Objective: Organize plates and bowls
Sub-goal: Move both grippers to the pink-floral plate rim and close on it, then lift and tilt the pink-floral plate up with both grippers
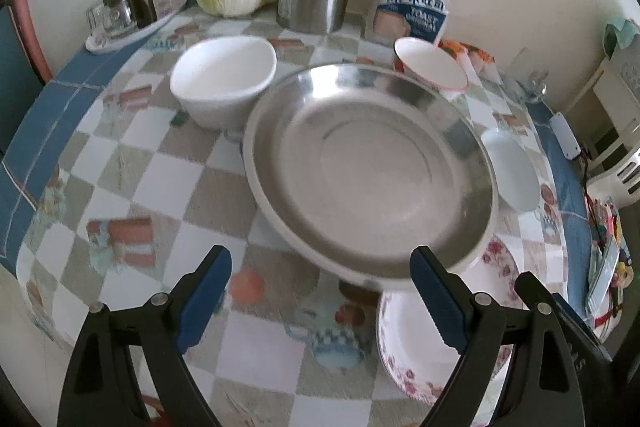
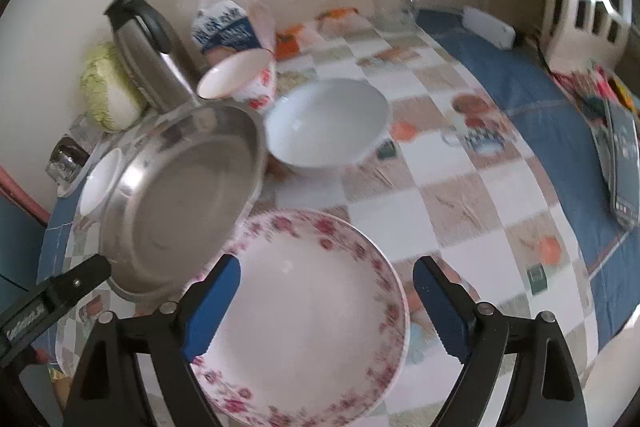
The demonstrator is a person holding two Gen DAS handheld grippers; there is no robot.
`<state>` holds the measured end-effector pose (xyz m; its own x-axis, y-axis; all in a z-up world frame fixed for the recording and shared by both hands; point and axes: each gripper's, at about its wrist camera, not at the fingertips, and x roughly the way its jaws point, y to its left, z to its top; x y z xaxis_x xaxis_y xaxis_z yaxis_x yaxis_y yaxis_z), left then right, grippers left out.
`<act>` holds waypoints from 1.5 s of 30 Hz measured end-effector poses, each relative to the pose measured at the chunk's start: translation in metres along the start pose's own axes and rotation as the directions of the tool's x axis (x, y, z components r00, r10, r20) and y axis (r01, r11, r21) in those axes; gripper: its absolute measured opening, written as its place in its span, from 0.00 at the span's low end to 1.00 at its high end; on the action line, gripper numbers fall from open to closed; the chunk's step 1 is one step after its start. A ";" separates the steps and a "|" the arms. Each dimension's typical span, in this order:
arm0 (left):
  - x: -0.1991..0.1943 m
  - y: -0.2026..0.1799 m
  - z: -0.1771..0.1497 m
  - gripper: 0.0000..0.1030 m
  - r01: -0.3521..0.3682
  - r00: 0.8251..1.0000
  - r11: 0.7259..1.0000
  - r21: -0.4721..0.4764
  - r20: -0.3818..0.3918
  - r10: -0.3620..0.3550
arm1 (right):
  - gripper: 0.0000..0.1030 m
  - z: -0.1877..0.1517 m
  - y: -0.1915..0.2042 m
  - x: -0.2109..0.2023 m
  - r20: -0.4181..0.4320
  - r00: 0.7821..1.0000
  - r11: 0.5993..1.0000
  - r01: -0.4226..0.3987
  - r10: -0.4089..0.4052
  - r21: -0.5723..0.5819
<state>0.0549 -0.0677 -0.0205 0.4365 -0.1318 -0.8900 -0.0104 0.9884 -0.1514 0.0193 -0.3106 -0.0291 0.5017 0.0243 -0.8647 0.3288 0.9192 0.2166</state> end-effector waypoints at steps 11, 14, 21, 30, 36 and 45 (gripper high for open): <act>0.026 -0.020 -0.023 0.89 0.076 0.988 0.997 0.017 -0.139 -0.073 | 0.88 -0.011 -0.053 0.031 -0.151 0.989 0.982 0.015 0.013 0.189; 0.033 -0.027 -0.027 0.89 0.094 0.982 0.995 0.028 -0.166 -0.088 | 0.88 -0.012 -0.057 0.035 -0.164 0.986 0.979 0.008 0.026 0.202; 0.050 -0.045 -0.034 0.89 0.096 0.974 0.993 0.073 -0.212 -0.078 | 0.85 -0.013 -0.061 0.039 -0.186 0.982 0.978 0.016 0.023 0.206; 0.065 -0.055 -0.036 0.88 0.090 0.964 0.995 0.042 -0.255 -0.077 | 0.48 -0.014 -0.066 0.041 -0.190 0.980 0.978 -0.020 0.061 0.209; 0.072 -0.045 -0.034 0.62 0.080 0.958 0.997 -0.009 -0.275 -0.079 | 0.24 -0.013 -0.064 0.043 -0.190 0.979 0.981 -0.033 0.070 0.193; 0.082 -0.052 -0.039 0.39 0.094 0.951 0.996 0.002 -0.295 -0.089 | 0.23 -0.015 -0.068 0.041 -0.197 0.977 0.979 -0.035 0.076 0.200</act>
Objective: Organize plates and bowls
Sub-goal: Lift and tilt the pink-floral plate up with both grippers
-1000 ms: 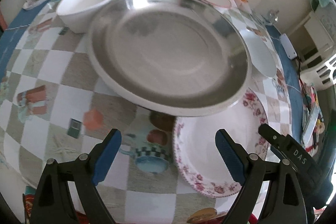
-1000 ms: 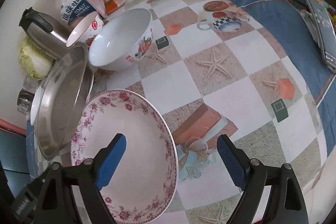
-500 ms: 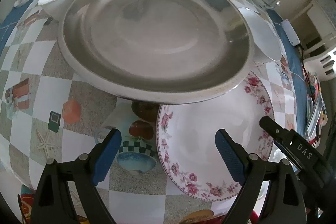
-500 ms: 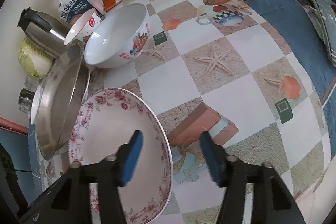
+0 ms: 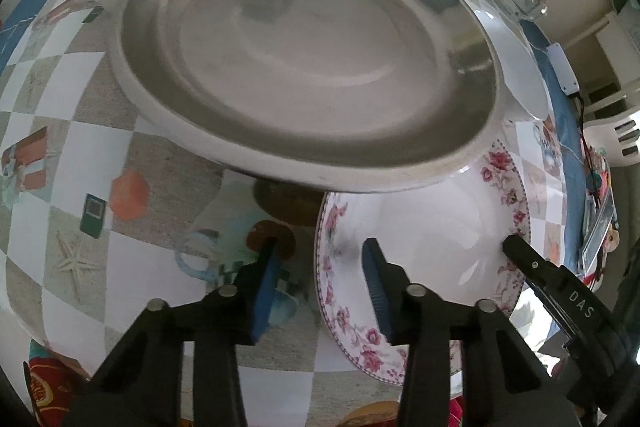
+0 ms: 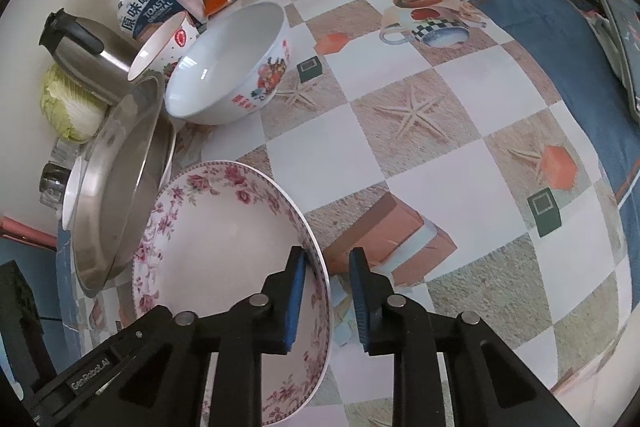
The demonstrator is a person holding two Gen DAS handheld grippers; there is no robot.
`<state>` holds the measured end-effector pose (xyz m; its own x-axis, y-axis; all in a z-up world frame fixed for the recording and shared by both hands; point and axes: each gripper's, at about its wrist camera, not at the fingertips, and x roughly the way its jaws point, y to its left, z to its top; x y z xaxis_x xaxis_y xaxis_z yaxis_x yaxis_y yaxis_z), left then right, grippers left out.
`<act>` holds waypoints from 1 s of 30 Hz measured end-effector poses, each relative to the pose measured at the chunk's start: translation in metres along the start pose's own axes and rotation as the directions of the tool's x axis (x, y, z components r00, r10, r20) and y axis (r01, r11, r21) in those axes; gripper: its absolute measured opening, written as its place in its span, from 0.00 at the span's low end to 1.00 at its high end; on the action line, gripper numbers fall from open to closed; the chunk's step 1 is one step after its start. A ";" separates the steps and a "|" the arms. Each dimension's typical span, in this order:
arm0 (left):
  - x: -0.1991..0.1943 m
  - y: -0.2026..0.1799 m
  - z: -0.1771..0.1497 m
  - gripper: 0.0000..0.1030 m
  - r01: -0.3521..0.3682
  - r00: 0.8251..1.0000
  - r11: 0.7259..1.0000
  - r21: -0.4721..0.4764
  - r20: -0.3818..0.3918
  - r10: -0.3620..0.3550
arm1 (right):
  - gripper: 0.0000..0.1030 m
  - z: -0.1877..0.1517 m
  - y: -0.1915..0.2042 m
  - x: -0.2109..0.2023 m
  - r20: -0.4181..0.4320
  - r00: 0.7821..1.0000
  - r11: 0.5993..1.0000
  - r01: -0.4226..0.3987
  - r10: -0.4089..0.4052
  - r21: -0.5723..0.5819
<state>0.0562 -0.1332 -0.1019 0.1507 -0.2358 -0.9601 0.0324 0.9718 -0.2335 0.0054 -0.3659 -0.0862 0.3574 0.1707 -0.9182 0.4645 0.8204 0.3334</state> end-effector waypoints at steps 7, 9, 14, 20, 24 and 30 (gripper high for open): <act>0.010 -0.026 -0.007 0.24 0.050 0.999 0.998 0.038 -0.014 -0.050 | 0.23 0.000 -0.024 -0.007 0.002 1.000 0.999 -0.017 0.017 0.042; 0.013 -0.033 -0.009 0.23 0.065 0.998 0.997 0.050 -0.015 -0.064 | 0.23 0.001 -0.034 -0.008 0.005 0.999 0.997 -0.035 0.035 0.065; 0.022 -0.045 -0.008 0.22 0.082 0.997 0.995 0.050 -0.003 -0.082 | 0.22 0.004 -0.053 -0.009 0.010 0.996 0.990 -0.085 0.085 0.109; 0.022 -0.043 0.002 0.22 0.118 0.993 0.993 0.019 0.006 -0.118 | 0.22 0.003 -0.063 -0.006 0.022 0.988 0.981 -0.152 0.150 0.123; 0.021 -0.038 0.005 0.22 0.143 0.990 0.990 -0.002 0.010 -0.143 | 0.22 0.003 -0.068 -0.003 0.027 0.977 0.966 -0.214 0.213 0.143; 0.017 -0.035 0.007 0.22 0.150 0.989 0.989 -0.003 0.017 -0.150 | 0.22 0.004 -0.062 0.000 0.028 0.969 0.962 -0.248 0.246 0.115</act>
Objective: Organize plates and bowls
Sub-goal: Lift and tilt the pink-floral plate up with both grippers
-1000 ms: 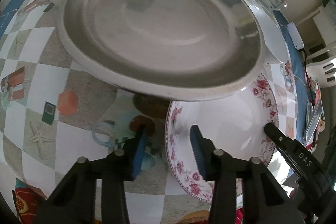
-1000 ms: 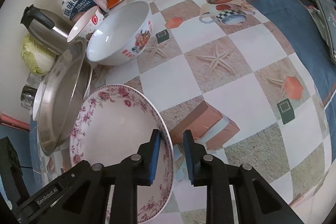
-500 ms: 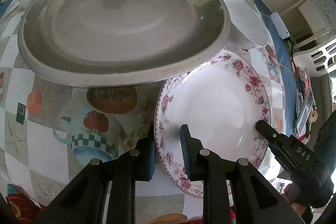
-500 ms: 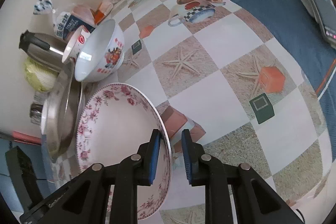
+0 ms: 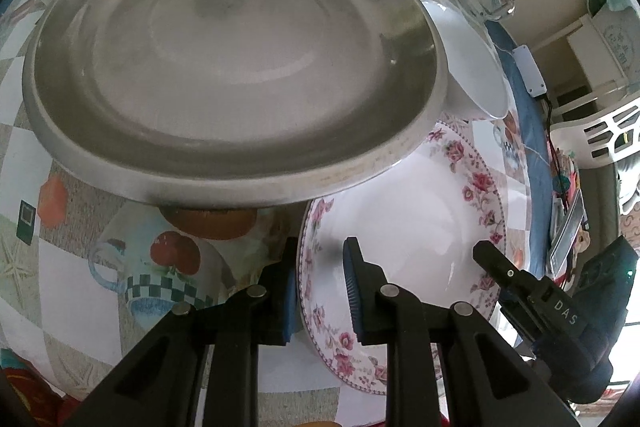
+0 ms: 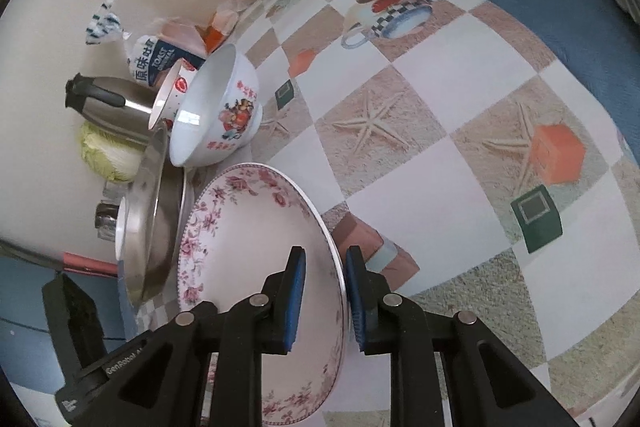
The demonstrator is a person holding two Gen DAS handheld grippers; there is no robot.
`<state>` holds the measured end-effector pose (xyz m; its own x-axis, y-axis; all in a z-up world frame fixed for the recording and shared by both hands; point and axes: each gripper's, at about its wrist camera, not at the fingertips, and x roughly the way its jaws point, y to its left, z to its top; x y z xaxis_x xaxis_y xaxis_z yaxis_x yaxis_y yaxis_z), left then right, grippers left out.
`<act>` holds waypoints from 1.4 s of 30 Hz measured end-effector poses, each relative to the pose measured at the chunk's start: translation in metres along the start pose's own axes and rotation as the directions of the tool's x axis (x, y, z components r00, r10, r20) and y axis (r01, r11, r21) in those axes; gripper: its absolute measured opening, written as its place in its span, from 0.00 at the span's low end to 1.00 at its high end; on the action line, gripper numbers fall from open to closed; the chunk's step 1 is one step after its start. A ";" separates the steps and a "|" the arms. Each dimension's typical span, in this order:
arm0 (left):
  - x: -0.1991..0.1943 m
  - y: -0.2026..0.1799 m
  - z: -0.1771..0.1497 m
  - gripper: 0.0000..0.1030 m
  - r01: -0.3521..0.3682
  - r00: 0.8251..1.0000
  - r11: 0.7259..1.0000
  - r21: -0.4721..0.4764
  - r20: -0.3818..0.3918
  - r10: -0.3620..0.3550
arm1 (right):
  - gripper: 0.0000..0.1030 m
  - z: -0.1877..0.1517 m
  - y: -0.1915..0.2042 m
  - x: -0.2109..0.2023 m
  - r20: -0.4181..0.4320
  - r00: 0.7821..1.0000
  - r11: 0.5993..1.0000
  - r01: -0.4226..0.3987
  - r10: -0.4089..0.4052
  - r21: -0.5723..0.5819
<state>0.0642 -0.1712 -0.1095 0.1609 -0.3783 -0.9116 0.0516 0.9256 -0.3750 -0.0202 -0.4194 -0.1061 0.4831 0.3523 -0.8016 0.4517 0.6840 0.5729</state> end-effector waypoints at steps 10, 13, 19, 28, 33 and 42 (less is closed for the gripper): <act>-0.003 0.005 0.000 0.22 0.011 1.000 1.000 -0.006 -0.001 -0.011 | 0.22 0.002 0.011 0.003 0.041 0.998 0.997 0.041 -0.038 -0.068; -0.003 0.005 0.000 0.22 0.011 1.000 1.000 -0.007 0.000 -0.011 | 0.22 0.002 0.012 0.004 0.046 0.998 0.997 0.043 -0.041 -0.063; -0.004 0.004 0.001 0.22 0.005 1.000 1.000 0.010 0.007 -0.005 | 0.14 0.002 0.014 0.004 0.051 0.996 0.995 0.074 -0.070 -0.074; -0.001 -0.008 0.003 0.18 -0.021 1.000 0.998 0.066 0.025 0.020 | 0.13 0.001 0.012 0.002 0.053 0.996 0.994 0.080 -0.077 -0.068; -0.003 -0.017 0.004 0.17 -0.032 0.999 0.993 0.116 0.043 0.027 | 0.13 0.001 0.014 -0.001 0.058 0.993 0.992 0.105 -0.101 -0.071; -0.005 -0.028 0.006 0.17 -0.022 0.999 0.986 0.168 0.048 0.014 | 0.13 0.002 0.012 -0.012 0.081 0.989 0.989 0.132 -0.126 -0.067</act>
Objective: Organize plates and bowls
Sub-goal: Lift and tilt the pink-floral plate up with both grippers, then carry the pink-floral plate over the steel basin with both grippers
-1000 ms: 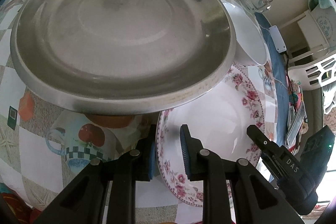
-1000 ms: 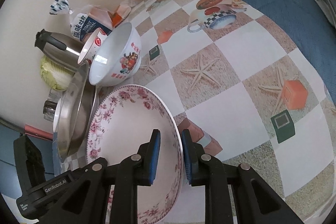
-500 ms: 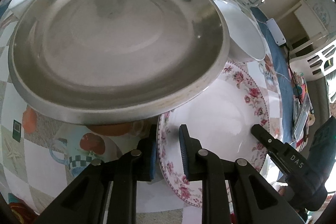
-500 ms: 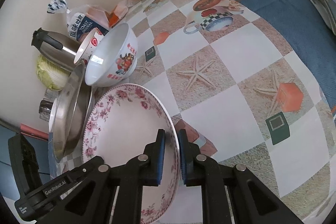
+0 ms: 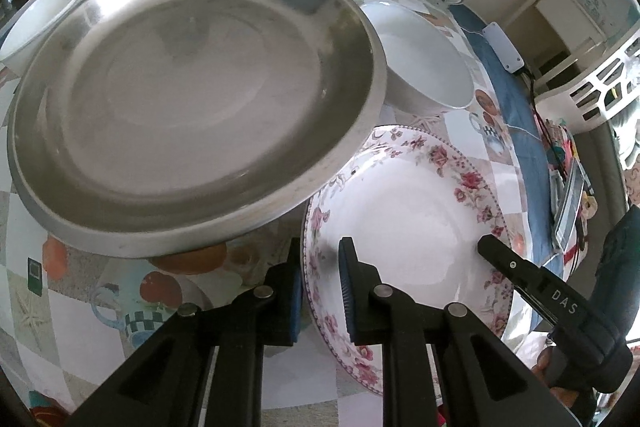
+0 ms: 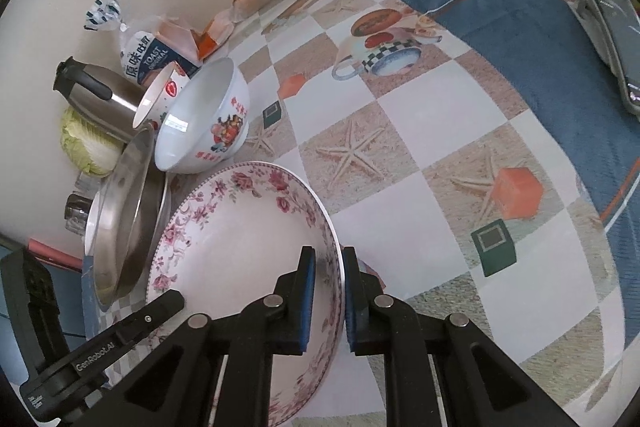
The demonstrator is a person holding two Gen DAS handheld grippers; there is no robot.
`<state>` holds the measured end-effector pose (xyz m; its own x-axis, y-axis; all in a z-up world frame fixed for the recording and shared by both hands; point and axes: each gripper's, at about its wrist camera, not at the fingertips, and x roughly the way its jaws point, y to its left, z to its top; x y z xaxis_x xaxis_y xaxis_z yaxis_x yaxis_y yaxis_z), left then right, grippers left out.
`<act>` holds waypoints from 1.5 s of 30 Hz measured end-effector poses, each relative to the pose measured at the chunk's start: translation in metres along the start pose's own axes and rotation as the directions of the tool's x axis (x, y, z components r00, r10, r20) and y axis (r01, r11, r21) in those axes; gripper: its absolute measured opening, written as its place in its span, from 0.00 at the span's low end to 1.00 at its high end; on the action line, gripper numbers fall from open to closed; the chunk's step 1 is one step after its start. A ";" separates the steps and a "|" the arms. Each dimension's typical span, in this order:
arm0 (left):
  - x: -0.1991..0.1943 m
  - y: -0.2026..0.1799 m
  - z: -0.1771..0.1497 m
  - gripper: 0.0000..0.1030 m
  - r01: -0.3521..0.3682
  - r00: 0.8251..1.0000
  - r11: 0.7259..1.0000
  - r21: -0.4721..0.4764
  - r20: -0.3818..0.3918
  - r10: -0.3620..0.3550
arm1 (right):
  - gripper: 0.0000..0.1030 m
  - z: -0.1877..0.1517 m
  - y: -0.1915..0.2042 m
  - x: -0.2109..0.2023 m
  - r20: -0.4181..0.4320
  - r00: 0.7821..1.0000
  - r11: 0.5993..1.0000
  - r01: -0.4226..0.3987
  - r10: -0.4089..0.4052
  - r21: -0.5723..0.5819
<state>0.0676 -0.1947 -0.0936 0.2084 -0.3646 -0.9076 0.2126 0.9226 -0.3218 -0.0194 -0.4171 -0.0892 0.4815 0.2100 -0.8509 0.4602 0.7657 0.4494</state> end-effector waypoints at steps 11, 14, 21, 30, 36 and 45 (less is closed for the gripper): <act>-0.012 0.000 0.001 0.17 0.018 1.000 1.000 0.025 0.024 -0.019 | 0.13 0.001 0.012 -0.013 0.038 0.998 0.998 0.042 -0.041 -0.050; -0.015 -0.001 0.002 0.17 0.030 0.999 0.999 0.032 0.029 -0.031 | 0.13 0.001 0.014 -0.018 0.051 0.998 0.997 0.048 -0.045 -0.057; -0.018 -0.009 0.003 0.17 0.048 0.998 0.997 0.055 0.036 -0.050 | 0.13 0.001 0.016 -0.031 0.080 0.995 0.997 0.057 -0.052 -0.060; -0.028 -0.015 0.005 0.17 0.055 0.996 0.994 0.090 0.066 -0.061 | 0.14 0.001 0.016 -0.043 0.116 0.992 0.997 0.055 -0.048 -0.057; -0.038 -0.018 0.006 0.17 0.061 0.993 0.993 0.106 0.097 -0.071 | 0.13 0.002 0.020 -0.052 0.150 0.988 0.997 0.049 -0.040 -0.060; -0.055 -0.010 0.014 0.17 0.067 0.985 0.992 0.106 0.153 -0.083 | 0.13 0.002 0.035 -0.060 0.189 0.982 0.996 0.024 -0.008 -0.085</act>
<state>0.0671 -0.1859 -0.0370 0.3340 -0.4544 -0.8258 0.3261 0.8777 -0.3511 -0.0302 -0.4044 -0.0222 0.6102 0.0851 -0.7877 0.4070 0.8193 0.4038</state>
